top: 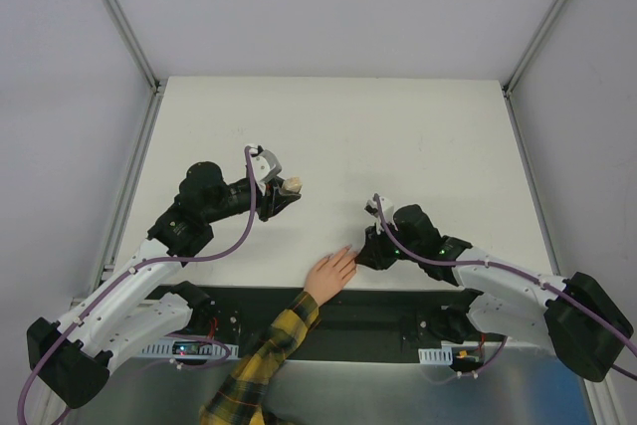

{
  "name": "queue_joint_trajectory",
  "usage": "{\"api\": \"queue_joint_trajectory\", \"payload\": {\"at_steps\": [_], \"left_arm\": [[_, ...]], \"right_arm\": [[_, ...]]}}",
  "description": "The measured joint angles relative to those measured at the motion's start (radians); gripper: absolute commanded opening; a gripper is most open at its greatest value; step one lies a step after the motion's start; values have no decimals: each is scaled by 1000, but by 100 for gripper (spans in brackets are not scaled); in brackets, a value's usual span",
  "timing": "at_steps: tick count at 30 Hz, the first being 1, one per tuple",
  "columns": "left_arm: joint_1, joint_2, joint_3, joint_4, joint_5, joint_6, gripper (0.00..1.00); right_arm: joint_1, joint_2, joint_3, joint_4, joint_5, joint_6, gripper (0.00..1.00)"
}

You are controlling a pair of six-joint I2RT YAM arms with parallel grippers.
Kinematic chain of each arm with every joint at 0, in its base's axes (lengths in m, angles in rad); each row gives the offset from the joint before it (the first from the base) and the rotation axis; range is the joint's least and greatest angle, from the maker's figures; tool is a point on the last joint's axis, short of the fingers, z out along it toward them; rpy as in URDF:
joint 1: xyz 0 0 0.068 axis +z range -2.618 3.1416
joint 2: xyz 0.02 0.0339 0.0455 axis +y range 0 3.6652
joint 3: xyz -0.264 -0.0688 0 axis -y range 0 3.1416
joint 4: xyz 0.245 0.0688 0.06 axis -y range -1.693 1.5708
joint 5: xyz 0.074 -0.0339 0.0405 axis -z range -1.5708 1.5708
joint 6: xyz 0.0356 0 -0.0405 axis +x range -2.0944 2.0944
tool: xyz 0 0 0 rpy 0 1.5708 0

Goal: Paint the nails

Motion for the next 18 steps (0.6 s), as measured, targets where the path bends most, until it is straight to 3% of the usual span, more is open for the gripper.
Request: {"api": "queue_joint_trajectory", "payload": {"at_steps": [18], "left_arm": [[0,0,0,0,0,0,0]], "right_arm": [[0,9,0,23,25,1,0]]}}
